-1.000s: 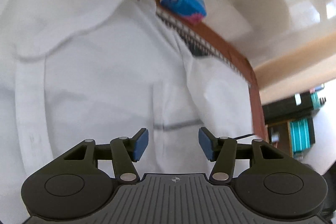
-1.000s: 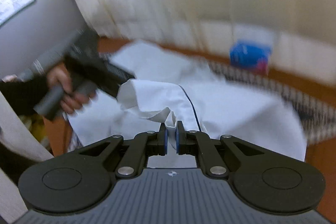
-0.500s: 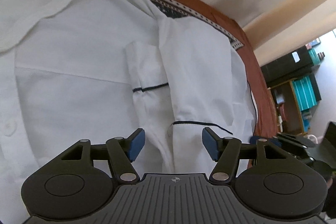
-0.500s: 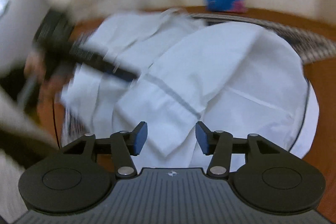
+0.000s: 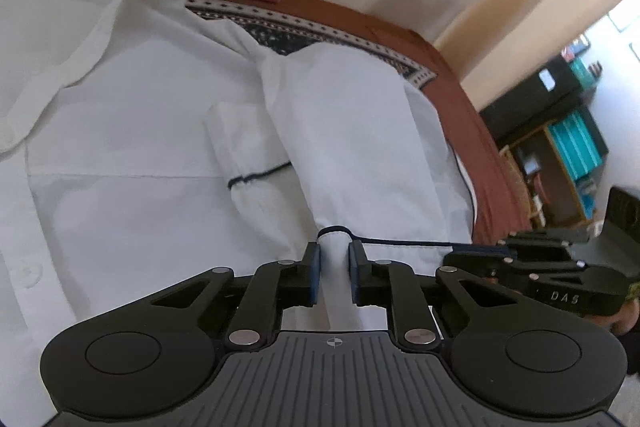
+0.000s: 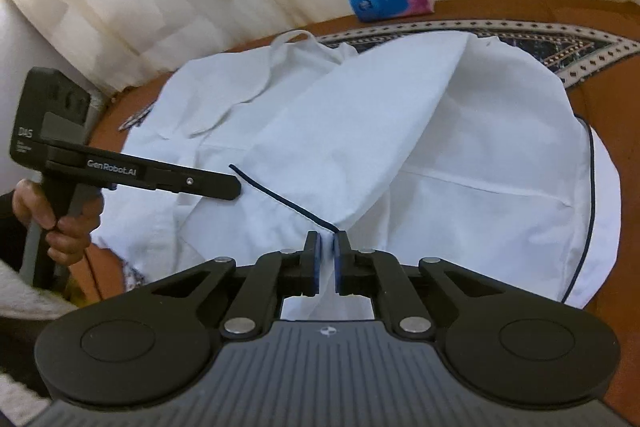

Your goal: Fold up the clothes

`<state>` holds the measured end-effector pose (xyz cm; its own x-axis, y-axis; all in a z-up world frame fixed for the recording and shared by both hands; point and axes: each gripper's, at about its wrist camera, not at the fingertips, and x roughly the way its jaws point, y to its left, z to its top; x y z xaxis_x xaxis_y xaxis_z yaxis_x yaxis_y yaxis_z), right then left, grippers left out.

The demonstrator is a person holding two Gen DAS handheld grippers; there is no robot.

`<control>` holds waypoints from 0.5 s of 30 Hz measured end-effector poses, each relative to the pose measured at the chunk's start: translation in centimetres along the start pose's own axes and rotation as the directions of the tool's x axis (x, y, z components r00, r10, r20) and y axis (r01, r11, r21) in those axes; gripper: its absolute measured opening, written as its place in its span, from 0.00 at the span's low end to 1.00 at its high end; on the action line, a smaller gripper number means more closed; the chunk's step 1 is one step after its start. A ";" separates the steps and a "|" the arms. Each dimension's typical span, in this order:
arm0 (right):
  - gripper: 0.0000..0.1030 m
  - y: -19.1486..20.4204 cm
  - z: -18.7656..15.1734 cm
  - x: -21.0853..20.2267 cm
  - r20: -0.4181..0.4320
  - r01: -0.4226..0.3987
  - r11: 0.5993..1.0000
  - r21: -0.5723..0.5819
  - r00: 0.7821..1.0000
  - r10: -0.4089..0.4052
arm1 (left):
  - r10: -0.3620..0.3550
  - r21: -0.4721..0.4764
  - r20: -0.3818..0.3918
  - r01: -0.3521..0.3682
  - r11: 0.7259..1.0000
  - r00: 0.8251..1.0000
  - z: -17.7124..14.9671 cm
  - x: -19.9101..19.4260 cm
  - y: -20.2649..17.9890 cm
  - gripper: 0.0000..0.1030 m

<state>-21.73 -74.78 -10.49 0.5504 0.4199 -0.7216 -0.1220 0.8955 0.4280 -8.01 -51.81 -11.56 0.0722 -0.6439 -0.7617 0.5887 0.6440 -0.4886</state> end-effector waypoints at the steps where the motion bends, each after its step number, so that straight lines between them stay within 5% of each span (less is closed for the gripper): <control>1: 0.07 0.1 -0.2 0.1 -0.011 0.003 1.000 -0.013 1.000 -0.003 | 0.014 0.022 -0.014 -0.014 1.000 1.000 -0.3 0.3 -0.2 0.13; 2: 0.07 0.2 -0.4 0.4 -0.030 0.010 1.000 -0.025 0.999 -0.011 | 0.035 0.036 -0.033 -0.034 0.999 0.999 -0.6 1.0 -0.2 0.18; 3: 0.07 0.0 -0.7 1.0 -0.053 0.021 0.999 -0.030 0.998 -0.022 | 0.051 0.033 -0.049 -0.049 0.998 0.997 -0.9 1.8 0.0 0.37; 7: 0.09 -1.2 -1.7 3.6 -0.142 0.062 0.998 -0.022 0.988 -0.065 | 0.093 -0.001 -0.092 -0.093 0.996 0.991 -1.6 4.1 0.8 0.46; 9: 0.10 -1.7 -2.0 4.2 -0.175 0.061 0.998 -0.024 0.982 -0.065 | 0.072 -0.026 -0.054 -0.073 0.997 0.996 -0.4 3.0 1.3 0.48; 12: 0.10 -2.1 0.0 2.1 -0.128 0.021 0.999 -0.033 0.991 -0.025 | 0.042 -0.061 0.003 -0.041 0.997 0.999 1.5 1.5 2.1 0.58; 15: 0.24 -3.3 4.3 -0.3 -0.007 0.054 0.996 -0.071 0.998 -0.055 | 0.067 -0.072 0.072 -0.062 0.995 0.995 5.1 1.1 3.0 0.59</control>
<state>-17.93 -78.51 -9.37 0.5504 0.3712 -0.7479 -0.1506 0.9252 0.3484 -2.02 -52.72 -11.72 0.1696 -0.6272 -0.7601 0.5235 0.7108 -0.4697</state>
